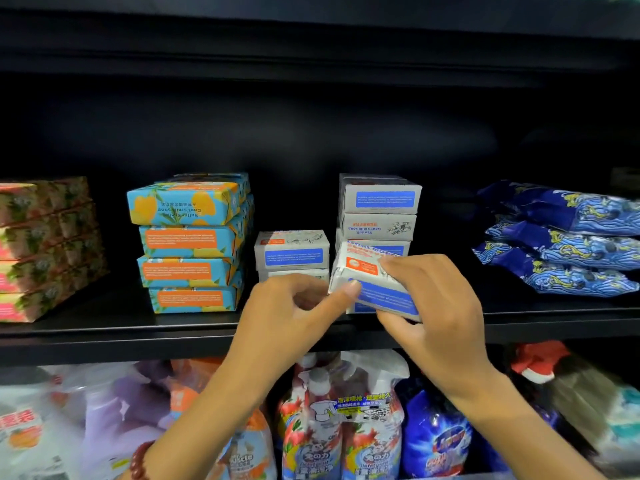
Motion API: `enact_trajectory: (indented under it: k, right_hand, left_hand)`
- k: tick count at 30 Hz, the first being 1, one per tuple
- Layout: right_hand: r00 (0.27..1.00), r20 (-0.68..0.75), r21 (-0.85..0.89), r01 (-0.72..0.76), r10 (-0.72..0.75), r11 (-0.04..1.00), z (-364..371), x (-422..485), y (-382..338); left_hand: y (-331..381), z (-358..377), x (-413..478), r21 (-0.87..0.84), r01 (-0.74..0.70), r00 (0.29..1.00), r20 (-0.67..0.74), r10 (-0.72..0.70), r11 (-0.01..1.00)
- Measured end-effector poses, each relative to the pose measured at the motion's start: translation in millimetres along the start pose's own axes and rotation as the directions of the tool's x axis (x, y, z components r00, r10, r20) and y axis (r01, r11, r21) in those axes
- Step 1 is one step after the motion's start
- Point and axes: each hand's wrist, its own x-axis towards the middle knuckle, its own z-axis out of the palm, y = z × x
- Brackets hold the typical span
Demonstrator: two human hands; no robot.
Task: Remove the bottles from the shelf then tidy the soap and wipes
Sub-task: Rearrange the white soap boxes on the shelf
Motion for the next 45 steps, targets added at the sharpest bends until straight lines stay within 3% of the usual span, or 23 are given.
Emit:
enact_trajectory:
  k: [5,9,11,13,15,17,20,32,36,40,45]
  right_hand:
    - [0.992,-0.122,0.031,-0.007,0.011,0.999,6,0,-25]
    - [1.0,-0.01,0.178,-0.002,0.004,0.984,3,-6,-25]
    - [0.99,0.063,0.271,-0.141,0.129,0.952,-4,-4,-24]
    - [0.92,0.173,0.382,-0.393,0.353,0.836,-13,1,-28]
    - [0.817,0.377,0.543,-0.576,0.435,0.611,-17,7,-33]
    - [0.774,0.5,0.629,-0.633,0.389,0.451,-17,9,-36]
    - [0.75,0.512,0.67,-0.654,0.417,0.353,-16,11,-39]
    - [0.721,0.406,0.75,-0.614,0.562,0.245,-14,7,-28]
    - [0.725,0.287,0.718,-0.595,0.626,0.361,-30,8,-4]
    - [0.68,0.199,0.591,-0.658,0.706,0.467,-48,12,31]
    - [0.606,0.249,0.282,-0.791,0.755,0.542,-52,13,67]
  left_hand:
    - [16,10,1,-0.349,0.032,0.994,-0.085,-0.066,0.937]
    - [13,7,4,-0.393,0.002,0.979,-0.185,-0.081,0.919]
    - [12,3,5,-0.448,-0.005,0.976,-0.195,-0.092,0.894]
    - [14,0,5,-0.487,-0.028,0.983,-0.174,-0.066,0.873]
    - [19,-1,3,-0.498,-0.064,0.988,-0.152,-0.015,0.865]
    - [21,-1,1,-0.514,-0.07,0.992,-0.124,0.006,0.855]
    - [20,-2,-1,-0.498,-0.077,0.996,-0.069,0.049,0.864]
    - [-6,-3,-7,-0.359,-0.034,0.995,0.072,0.064,0.933]
    - [-23,-6,-5,-0.067,-0.053,0.998,0.043,0.056,0.996]
    - [-38,-7,-2,0.304,-0.149,0.987,0.1,0.124,0.941]
    - [-39,-2,5,0.43,-0.24,0.967,0.187,0.174,0.871]
